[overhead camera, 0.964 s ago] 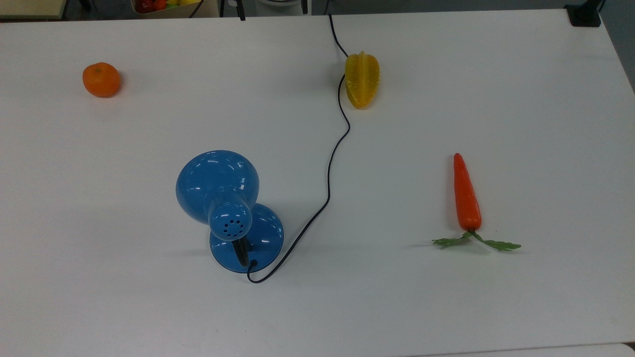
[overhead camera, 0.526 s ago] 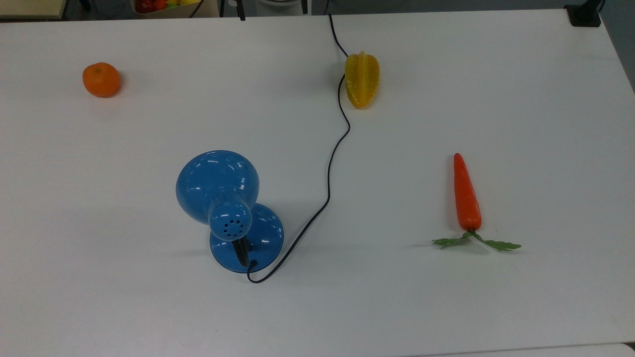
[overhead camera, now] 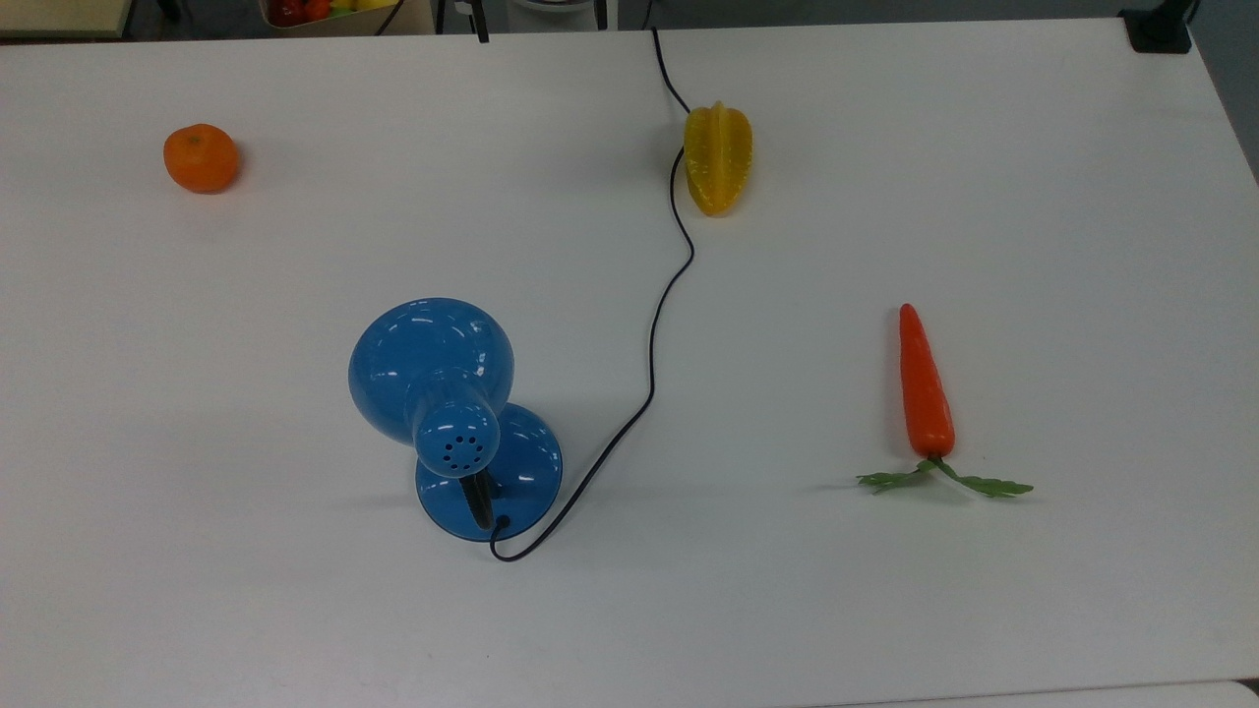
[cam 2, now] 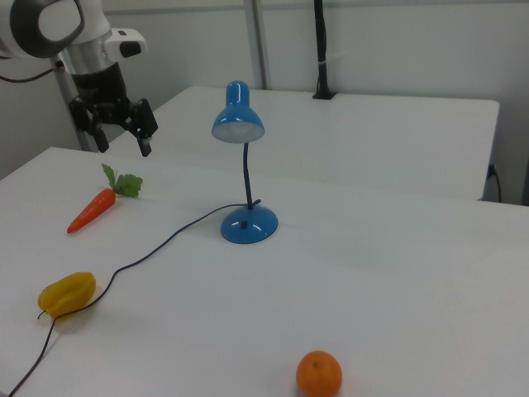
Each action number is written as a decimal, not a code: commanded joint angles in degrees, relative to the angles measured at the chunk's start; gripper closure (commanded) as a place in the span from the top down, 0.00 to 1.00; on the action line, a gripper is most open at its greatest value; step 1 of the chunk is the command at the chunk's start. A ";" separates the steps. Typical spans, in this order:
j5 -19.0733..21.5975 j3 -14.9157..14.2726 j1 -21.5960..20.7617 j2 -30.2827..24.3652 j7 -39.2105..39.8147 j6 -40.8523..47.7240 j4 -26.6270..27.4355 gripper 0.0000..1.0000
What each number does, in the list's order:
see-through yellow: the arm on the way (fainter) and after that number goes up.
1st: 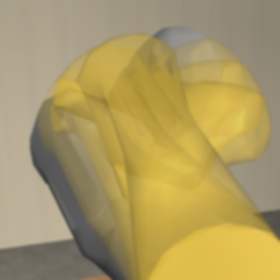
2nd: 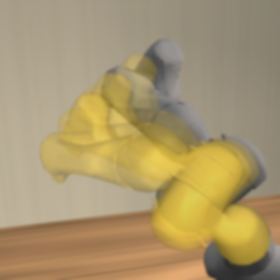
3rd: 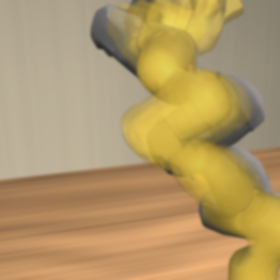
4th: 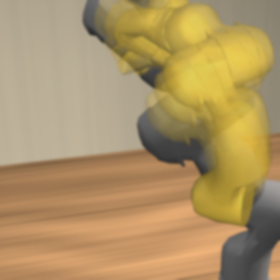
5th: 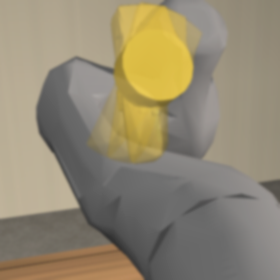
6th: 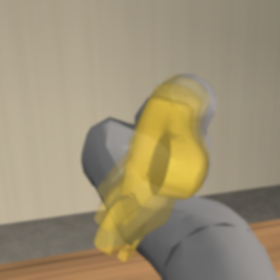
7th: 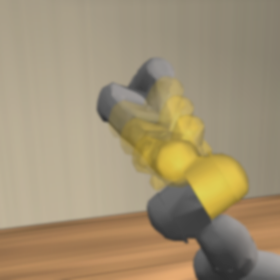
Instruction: Turn on desk lamp
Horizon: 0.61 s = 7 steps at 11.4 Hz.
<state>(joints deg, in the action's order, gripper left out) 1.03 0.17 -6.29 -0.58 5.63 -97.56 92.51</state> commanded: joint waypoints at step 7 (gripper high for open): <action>0.47 -0.96 -1.09 -0.47 3.16 -2.64 1.19 0.00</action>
<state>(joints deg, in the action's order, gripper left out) 1.04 0.17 -6.29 -0.54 7.50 -98.31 92.52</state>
